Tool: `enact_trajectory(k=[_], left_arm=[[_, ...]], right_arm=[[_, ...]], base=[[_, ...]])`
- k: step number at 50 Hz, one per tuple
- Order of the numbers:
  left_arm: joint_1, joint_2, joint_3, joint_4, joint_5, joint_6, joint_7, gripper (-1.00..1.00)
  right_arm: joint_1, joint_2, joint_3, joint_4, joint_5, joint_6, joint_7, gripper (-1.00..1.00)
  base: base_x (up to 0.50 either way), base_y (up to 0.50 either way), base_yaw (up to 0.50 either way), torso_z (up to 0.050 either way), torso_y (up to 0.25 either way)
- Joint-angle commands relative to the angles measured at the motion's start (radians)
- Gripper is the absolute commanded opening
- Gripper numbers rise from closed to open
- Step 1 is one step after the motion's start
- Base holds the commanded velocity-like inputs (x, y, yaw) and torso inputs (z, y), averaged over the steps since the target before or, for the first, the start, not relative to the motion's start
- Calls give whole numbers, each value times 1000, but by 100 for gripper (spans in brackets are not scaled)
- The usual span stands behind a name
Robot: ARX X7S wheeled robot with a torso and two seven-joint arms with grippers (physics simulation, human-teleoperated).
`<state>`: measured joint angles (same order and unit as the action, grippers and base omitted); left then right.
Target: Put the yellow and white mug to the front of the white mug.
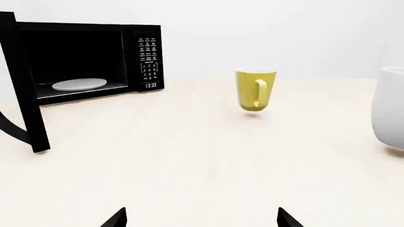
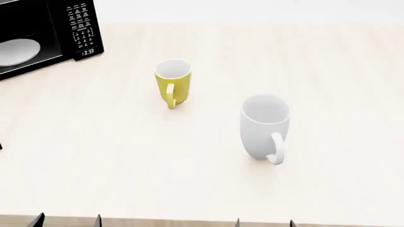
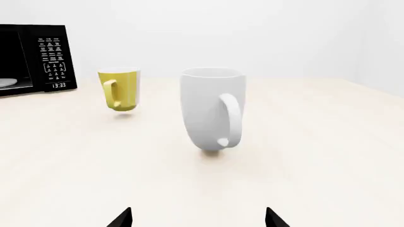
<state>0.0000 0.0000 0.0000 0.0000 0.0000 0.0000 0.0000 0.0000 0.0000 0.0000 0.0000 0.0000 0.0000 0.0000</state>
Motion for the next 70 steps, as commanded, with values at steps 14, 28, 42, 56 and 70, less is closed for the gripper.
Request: enact_trajectory(k=[14,28,42,56,70], left_arm=[[-7,-49,56,-8,-67,-8,-42,100],[-9,-74,87,-9,-84,-16,-56,100],[-8,-93,101,-4,-104,-15,-73,100],[-14,-110,116,-10,-124,-16,-84,100],[-21,-140,206,-35,-50,-57,-80,100]], right_arm=[[2,43,-48,-31,70,65,81,100],[-41,107,175,-196,249,159,179,100],[-69,128,174,-204,257,74,171,100],[-74,132,190,-216,351,65,149,100],[-60,144,184,-204,399,116,164,100]], base=[[0,0,0,0,0],[0,0,0,0,0],[89,-9,0,0,0],[500,-91,0,0,0],[348,-370,0,0,0]])
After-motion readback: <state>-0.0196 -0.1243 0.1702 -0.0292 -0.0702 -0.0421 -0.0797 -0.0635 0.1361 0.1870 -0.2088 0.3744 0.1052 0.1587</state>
